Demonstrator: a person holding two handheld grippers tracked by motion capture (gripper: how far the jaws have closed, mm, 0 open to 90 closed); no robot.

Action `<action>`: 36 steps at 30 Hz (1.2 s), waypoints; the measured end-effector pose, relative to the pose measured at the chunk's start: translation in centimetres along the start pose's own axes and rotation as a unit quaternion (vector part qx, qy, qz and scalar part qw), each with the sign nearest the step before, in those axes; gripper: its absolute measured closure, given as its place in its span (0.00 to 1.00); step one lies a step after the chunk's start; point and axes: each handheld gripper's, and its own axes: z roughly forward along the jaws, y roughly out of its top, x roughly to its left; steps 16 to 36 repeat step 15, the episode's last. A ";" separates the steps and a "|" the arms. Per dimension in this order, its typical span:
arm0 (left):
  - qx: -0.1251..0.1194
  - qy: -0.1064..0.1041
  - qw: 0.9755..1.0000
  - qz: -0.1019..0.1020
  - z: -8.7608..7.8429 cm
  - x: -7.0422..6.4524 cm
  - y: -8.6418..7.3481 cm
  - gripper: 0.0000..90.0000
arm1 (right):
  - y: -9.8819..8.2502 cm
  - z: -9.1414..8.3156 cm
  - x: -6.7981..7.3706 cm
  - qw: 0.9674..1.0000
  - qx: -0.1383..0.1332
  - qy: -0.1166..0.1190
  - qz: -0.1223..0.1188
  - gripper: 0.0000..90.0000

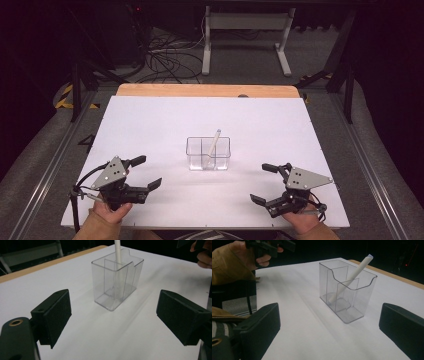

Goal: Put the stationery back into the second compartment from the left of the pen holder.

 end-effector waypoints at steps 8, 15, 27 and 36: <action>0.012 0.006 0.999 -0.030 -0.7 0.3 -2.0 0.14 | -0.4 -0.1 -0.4 1.000 0.001 -0.004 0.009 0.05; 0.009 0.001 0.999 -0.042 -0.5 0.4 -2.1 0.13 | -0.5 0.1 -0.4 1.000 0.003 -0.003 0.008 0.05; 0.009 0.001 0.999 -0.042 -0.5 0.4 -2.1 0.13 | -0.5 0.1 -0.4 1.000 0.003 -0.003 0.008 0.05; 0.009 0.001 0.999 -0.042 -0.5 0.4 -2.1 0.13 | -0.5 0.1 -0.4 1.000 0.003 -0.003 0.008 0.05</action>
